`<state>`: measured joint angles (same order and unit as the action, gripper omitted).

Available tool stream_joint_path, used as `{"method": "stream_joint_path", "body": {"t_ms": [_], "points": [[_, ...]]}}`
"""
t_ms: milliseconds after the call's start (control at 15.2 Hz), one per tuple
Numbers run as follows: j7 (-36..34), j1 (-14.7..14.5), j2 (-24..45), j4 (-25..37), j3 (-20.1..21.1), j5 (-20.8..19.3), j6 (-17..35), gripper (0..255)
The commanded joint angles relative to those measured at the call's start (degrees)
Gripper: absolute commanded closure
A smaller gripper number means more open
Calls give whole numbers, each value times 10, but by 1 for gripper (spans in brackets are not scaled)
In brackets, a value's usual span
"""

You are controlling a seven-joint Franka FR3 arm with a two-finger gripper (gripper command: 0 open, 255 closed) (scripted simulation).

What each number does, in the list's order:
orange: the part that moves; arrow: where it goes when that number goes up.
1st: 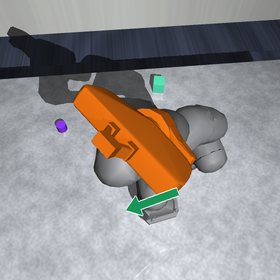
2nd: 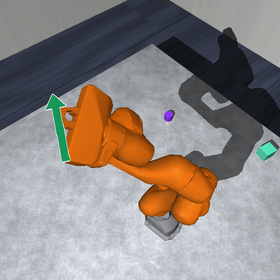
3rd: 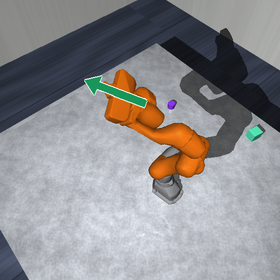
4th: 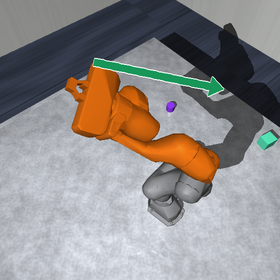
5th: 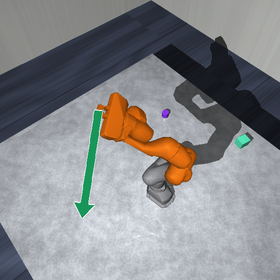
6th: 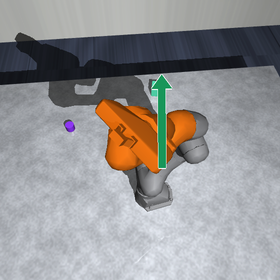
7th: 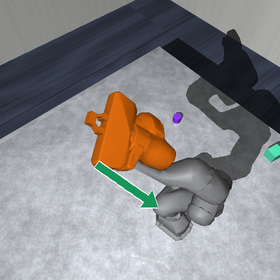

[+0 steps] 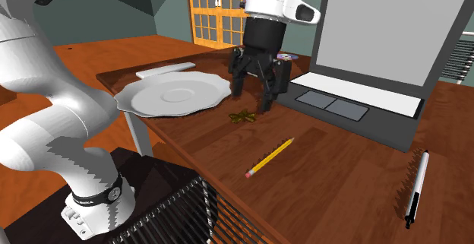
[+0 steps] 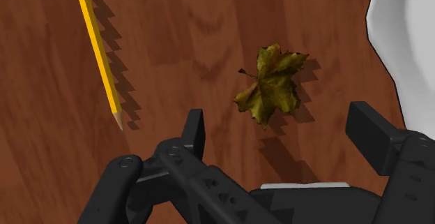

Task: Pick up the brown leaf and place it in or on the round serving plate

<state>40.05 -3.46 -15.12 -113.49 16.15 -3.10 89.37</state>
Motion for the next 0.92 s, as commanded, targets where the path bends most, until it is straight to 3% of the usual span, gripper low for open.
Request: {"method": "stream_joint_path", "body": {"t_ms": [0,396,858], "points": [[23,0,-28,-35,-13,19,32,0],[25,-1,-35,-84,-15,20,75,0],[24,-1,-35,-84,-15,20,75,0]]}}
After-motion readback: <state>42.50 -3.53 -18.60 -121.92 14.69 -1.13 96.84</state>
